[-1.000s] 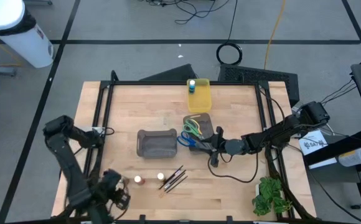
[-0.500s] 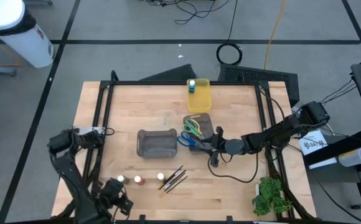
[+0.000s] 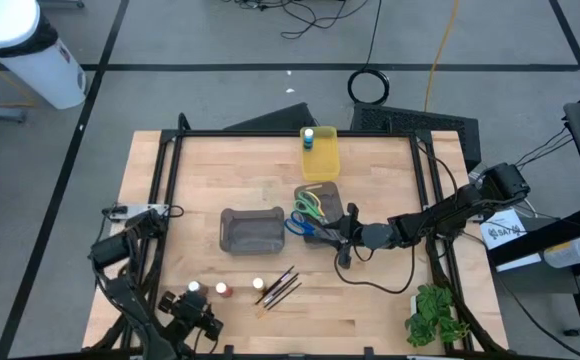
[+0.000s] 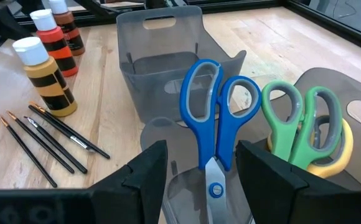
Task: Pick & Place Paint Supplies
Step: Put the orange paint bottle into the yellow bin
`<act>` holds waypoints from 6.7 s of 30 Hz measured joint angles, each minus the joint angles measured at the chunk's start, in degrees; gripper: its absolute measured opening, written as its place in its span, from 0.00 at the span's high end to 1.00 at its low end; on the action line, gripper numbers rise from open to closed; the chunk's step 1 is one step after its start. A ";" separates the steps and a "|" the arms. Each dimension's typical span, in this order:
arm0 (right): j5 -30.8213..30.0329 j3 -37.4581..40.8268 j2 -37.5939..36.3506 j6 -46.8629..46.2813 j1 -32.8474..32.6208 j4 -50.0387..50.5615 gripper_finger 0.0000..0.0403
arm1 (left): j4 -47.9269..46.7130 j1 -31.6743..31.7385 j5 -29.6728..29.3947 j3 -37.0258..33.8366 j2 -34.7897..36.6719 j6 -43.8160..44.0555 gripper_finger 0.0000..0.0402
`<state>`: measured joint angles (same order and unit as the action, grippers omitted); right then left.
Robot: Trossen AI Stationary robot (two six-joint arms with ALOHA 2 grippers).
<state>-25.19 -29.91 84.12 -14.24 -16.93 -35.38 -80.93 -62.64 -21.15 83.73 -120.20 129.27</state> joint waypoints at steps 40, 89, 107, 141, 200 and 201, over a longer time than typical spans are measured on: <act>-0.09 0.00 0.02 -0.02 0.02 -1.26 0.55 | -4.45 5.63 -10.35 -1.59 -7.45 3.02 0.47; -0.04 0.00 0.02 -0.03 0.02 -1.70 0.55 | 10.19 0.84 -24.31 2.31 2.05 -7.87 0.65; -0.02 0.00 0.02 -0.04 0.00 -2.16 0.55 | 24.02 7.96 -24.02 -10.07 2.05 -14.91 0.36; -0.02 0.00 0.02 -0.04 -0.02 -2.18 0.55 | 23.03 17.31 -32.92 -14.44 2.05 -18.86 0.41; 13.22 -27.82 -0.66 10.61 -7.56 29.82 0.55 | 54.15 37.93 -9.69 6.85 6.91 -105.02 0.71; 13.18 -27.81 -0.63 10.56 -7.56 29.88 0.55 | 54.13 38.01 -9.67 6.85 6.91 -105.00 0.71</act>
<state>-12.01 -57.72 83.48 -3.68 -24.49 -5.51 -26.81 -24.63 -30.81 90.59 -113.30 24.27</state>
